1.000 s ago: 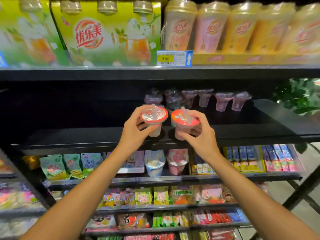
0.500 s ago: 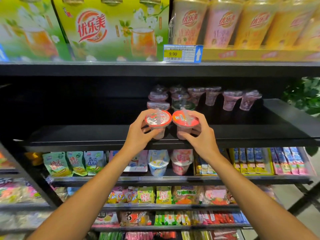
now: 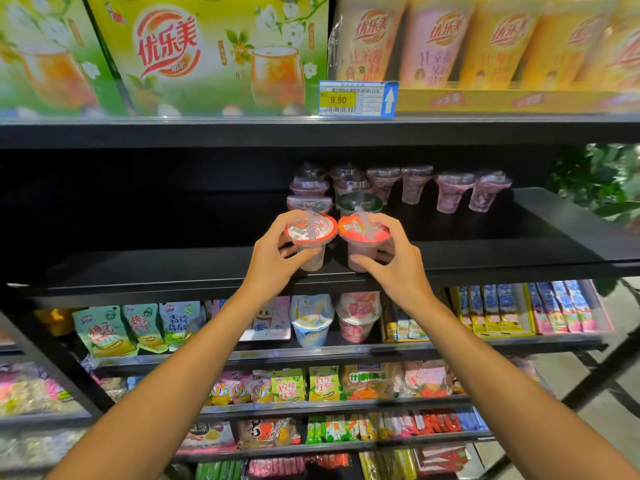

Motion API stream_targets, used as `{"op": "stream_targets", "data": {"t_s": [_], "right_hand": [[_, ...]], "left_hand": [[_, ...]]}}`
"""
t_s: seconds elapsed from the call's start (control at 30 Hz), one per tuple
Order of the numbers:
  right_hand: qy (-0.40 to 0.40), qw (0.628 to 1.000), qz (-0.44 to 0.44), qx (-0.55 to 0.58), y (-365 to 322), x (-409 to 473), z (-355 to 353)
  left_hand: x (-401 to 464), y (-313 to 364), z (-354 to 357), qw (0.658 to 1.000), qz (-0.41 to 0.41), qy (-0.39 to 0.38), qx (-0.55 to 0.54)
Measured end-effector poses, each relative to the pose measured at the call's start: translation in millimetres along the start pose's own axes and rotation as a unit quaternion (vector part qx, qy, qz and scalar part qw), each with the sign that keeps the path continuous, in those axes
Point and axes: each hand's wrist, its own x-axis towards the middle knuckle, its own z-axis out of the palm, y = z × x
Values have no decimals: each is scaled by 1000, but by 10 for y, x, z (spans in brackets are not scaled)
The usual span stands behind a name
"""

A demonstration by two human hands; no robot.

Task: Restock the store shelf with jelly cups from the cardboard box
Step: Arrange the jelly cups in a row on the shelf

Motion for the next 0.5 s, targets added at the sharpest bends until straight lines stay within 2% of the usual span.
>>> {"op": "stream_targets", "data": {"t_s": [0.5], "right_hand": [[-4,1000,20,6,-134,-146,-90]], "left_hand": [[-83,78,-36,1000,17,-17,2]]}}
